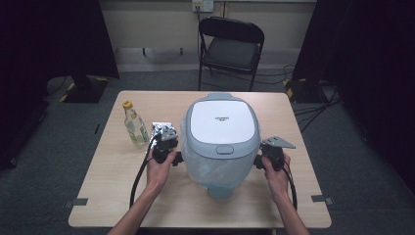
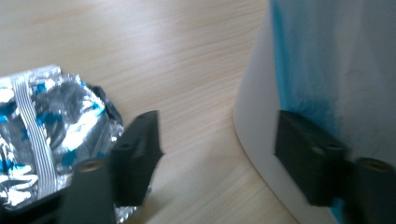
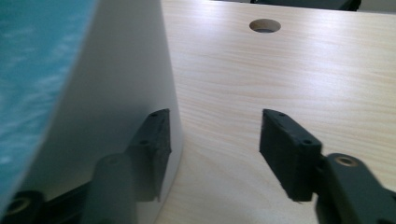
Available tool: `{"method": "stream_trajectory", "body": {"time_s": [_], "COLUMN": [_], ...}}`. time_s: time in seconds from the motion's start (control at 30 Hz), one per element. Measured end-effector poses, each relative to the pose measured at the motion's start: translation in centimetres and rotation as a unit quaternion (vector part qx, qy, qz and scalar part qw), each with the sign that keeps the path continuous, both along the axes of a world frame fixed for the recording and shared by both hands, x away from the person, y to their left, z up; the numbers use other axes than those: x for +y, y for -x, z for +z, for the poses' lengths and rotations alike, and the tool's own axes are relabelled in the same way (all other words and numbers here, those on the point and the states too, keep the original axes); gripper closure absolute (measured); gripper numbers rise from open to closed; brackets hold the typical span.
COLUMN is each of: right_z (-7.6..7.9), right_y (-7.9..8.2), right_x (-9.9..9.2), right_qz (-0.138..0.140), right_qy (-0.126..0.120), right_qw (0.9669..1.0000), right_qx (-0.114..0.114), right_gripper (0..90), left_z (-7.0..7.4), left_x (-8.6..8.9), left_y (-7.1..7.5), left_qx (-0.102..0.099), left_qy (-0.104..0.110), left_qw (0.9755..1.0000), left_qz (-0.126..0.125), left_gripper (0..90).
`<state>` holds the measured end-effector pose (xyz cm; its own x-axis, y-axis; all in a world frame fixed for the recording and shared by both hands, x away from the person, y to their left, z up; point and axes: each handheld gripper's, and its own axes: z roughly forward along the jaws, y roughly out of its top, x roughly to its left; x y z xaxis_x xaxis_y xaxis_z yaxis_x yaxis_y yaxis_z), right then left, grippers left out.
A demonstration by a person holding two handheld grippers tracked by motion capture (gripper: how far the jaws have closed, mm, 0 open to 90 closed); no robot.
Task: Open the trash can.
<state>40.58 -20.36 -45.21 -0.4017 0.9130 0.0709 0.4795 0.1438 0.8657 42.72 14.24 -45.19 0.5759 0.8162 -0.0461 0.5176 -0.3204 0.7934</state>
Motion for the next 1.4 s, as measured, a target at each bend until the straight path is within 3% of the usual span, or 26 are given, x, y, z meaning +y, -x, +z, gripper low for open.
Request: {"method": "stream_trajectory", "body": {"time_s": [0.07,0.13,0.23,0.33,0.4,0.6,0.63,0.7,0.77,0.87,0.97,1.0,1.07,1.23,1.27,1.33,1.4], "right_z": [0.0,0.1,0.2,0.2,0.0,0.3,0.3,0.4,0.3,0.0,-0.5,-1.2,-1.7,-2.8,-2.8,-3.5,-3.8], "right_y": [0.0,0.0,0.6,0.9,1.6,3.0,3.2,3.3,3.4,3.1,3.1,3.3,3.6,4.5,4.5,4.7,4.7], "right_x": [0.0,0.1,0.3,0.2,-0.5,-1.1,-1.2,-1.3,-1.5,-2.2,-2.6,-3.2,-3.9,-4.6,-4.6,-4.5,-4.3], "right_qz": [0.01,0.018,0.032,0.036,0.037,0.033,0.032,0.033,0.028,0.017,0.007,-0.004,-0.01,-0.005,-0.005,0.013,0.025], "right_qy": [-0.002,-0.004,0.002,-0.003,-0.017,0.012,0.016,0.024,0.034,0.027,0.034,0.039,0.037,0.04,0.04,0.06,0.067], "right_qw": [0.9999,0.9998,0.9995,0.9993,0.9992,0.9994,0.9994,0.9991,0.9989,0.9995,0.9992,0.9986,0.998,0.9964,0.9964,0.9945,0.9933], "right_qx": [0.0,0.003,0.002,0.003,0.005,0.0,-0.002,-0.006,-0.012,0.006,0.021,0.034,0.049,0.075,0.075,0.085,0.091], "right_gripper": [50.7,57.5,65.8,65.1,57.5,54.2,54.2,51.2,42.3,23.4,24.5,25.1,25.1,24.6,24.6,23.2,20.5], "left_z": [-0.1,-0.1,-0.1,-0.2,-0.1,0.0,0.1,0.2,0.3,0.3,0.3,0.4,0.5,1.3,1.3,2.1,2.6], "left_x": [-0.2,-0.3,-0.1,-0.1,-0.3,-1.0,-1.2,-1.5,-1.5,-1.0,-0.7,-0.3,0.1,1.6,1.6,3.0,3.8], "left_y": [0.0,0.3,0.5,0.8,1.5,2.5,2.8,3.1,3.2,3.0,2.9,2.8,2.8,2.9,2.9,3.0,3.1], "left_qx": [0.011,0.006,0.007,0.006,0.004,0.0,-0.006,-0.01,-0.015,-0.02,-0.028,-0.026,-0.022,-0.023,-0.023,-0.026,-0.028], "left_qy": [0.015,0.013,0.016,0.025,0.014,0.011,-0.005,-0.012,-0.019,-0.02,-0.021,-0.018,-0.017,0.027,0.027,0.067,0.08], "left_qw": [0.9998,0.9998,0.9995,0.9989,0.9988,0.9985,0.9984,0.9983,0.9985,0.9984,0.9979,0.9981,0.9979,0.9985,0.9985,0.9969,0.9959], "left_qz": [0.001,-0.014,-0.026,-0.038,-0.046,-0.053,-0.056,-0.055,-0.05,-0.048,-0.055,-0.052,-0.058,-0.043,-0.043,-0.031,-0.029], "left_gripper": [49.8,59.7,62.9,65.9,66.2,63.9,63.9,63.7,58.2,43.4,36.6,31.7,30.4,23.7,23.9,23.8,22.0]}}
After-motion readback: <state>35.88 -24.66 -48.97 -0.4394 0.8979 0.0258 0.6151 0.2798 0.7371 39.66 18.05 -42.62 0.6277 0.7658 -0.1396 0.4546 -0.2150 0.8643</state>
